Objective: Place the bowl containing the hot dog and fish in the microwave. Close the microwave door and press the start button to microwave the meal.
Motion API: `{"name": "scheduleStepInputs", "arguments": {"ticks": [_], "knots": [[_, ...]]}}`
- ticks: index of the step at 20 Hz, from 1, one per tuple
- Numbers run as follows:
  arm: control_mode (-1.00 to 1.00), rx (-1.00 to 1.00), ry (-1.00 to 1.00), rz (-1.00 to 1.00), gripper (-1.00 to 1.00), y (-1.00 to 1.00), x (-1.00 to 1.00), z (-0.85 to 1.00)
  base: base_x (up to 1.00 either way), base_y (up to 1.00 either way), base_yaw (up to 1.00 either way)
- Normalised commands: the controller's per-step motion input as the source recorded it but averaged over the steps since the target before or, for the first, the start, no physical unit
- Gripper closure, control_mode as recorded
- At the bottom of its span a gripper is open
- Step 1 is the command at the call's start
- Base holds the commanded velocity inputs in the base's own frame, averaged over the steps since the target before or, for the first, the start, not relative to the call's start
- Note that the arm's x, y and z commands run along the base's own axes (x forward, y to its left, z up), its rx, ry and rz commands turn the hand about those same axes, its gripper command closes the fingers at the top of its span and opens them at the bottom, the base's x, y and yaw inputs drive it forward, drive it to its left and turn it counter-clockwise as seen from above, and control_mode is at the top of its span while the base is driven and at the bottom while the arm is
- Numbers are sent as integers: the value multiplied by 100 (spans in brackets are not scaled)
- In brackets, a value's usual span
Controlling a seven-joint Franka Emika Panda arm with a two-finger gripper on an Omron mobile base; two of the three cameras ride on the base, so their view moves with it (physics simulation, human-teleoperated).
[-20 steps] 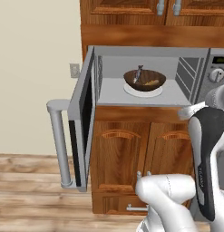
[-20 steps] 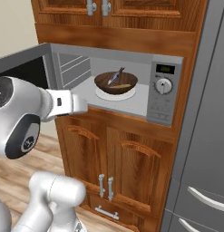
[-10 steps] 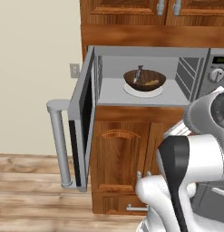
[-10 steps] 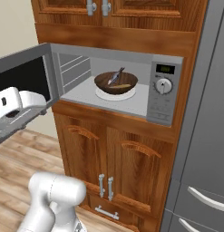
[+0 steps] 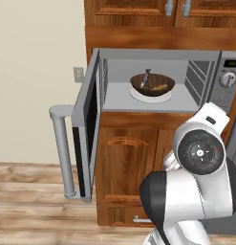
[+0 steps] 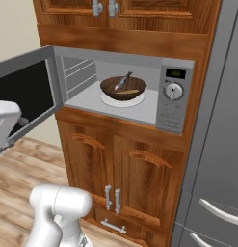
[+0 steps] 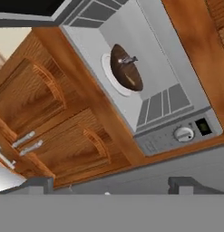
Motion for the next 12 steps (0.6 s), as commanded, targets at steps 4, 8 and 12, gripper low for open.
{"name": "scheduleStepInputs", "arguments": {"ticks": [4,8,12], "knots": [[-100,-27,0,0,-100,69,-61,25,0,0,0],[-100,-27,0,0,-100,82,-47,15,0,0,0],[-100,-27,-1,0,-100,83,-45,6,0,0,0]]}}
